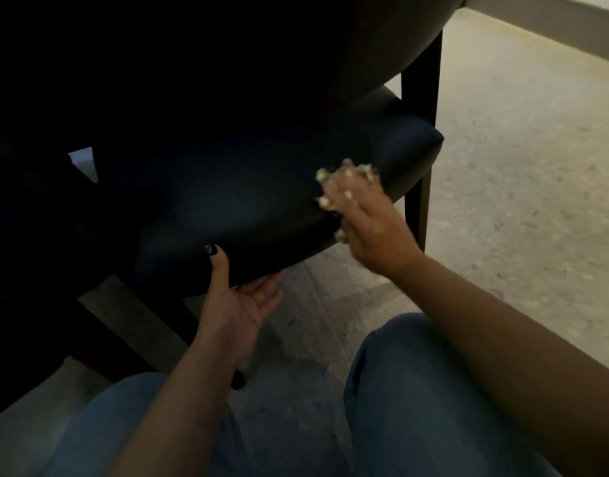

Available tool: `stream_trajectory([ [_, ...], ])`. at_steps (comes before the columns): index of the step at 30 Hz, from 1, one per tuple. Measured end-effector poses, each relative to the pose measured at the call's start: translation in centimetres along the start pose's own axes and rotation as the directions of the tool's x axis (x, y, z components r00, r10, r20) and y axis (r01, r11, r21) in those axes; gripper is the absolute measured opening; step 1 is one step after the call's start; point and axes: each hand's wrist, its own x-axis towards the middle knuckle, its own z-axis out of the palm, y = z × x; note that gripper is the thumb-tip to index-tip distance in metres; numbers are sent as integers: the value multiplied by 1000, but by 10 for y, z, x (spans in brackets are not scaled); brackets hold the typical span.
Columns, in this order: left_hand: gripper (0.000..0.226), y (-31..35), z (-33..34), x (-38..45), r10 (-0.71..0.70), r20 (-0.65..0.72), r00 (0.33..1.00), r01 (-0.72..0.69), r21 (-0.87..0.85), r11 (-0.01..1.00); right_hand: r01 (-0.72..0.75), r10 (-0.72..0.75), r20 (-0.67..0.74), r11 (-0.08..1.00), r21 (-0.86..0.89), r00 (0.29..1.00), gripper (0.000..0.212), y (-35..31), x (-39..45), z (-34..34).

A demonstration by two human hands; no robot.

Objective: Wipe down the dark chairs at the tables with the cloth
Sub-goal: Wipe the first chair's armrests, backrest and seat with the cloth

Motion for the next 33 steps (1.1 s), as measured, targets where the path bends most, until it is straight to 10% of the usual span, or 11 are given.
stream_trajectory([
  [4,96,-1,-3,1,-4,16,1000,3,23,1000,-361,368,-123,930,69,922,51,37,-5,-8],
  [13,97,2,-6,1,-25,58,998,20,88,996,-814,918,-197,396,425,344,36,68,59,-25],
  [20,89,7,-12,-1,-52,110,993,37,136,990,-472,956,289,-275,838,-44,35,88,57,-31],
  [25,82,8,-12,1,-92,76,993,77,180,981,-437,964,181,-251,864,-195,28,24,52,-6],
  [33,89,2,-4,0,-57,43,997,49,167,985,-177,774,575,-625,760,-264,25,-66,42,32],
])
